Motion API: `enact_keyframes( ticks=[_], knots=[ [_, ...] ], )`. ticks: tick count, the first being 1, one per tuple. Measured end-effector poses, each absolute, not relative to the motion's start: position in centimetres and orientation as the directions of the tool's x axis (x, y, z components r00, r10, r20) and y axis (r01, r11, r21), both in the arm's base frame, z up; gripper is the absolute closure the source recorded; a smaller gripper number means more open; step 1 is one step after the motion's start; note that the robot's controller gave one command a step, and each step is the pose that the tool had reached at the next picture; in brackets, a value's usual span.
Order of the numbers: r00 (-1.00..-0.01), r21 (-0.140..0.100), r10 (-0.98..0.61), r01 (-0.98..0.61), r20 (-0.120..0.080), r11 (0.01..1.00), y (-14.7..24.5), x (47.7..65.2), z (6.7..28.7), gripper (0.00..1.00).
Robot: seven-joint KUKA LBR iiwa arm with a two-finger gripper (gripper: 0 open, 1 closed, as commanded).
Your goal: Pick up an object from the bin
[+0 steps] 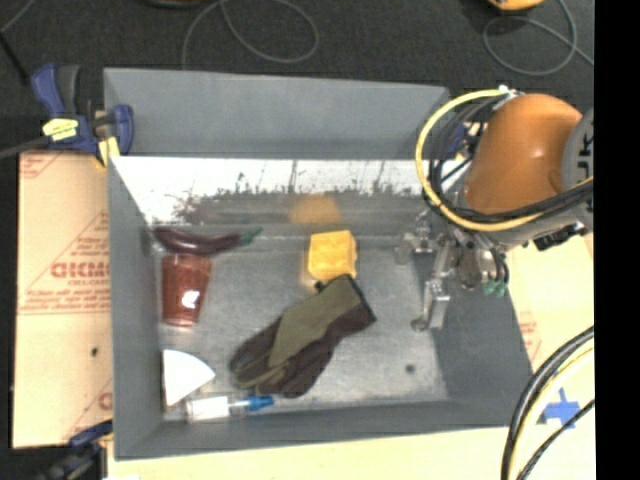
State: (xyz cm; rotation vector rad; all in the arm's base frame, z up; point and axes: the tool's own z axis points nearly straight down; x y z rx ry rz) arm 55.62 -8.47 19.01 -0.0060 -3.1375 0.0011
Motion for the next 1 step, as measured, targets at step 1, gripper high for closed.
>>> enact_keyframes(
  ticks=[1],
  knots=[
    [-1.0,-0.002,0.002,0.002,-0.004,1.0,-8.45,55.78,19.46,0.0]
  ],
)
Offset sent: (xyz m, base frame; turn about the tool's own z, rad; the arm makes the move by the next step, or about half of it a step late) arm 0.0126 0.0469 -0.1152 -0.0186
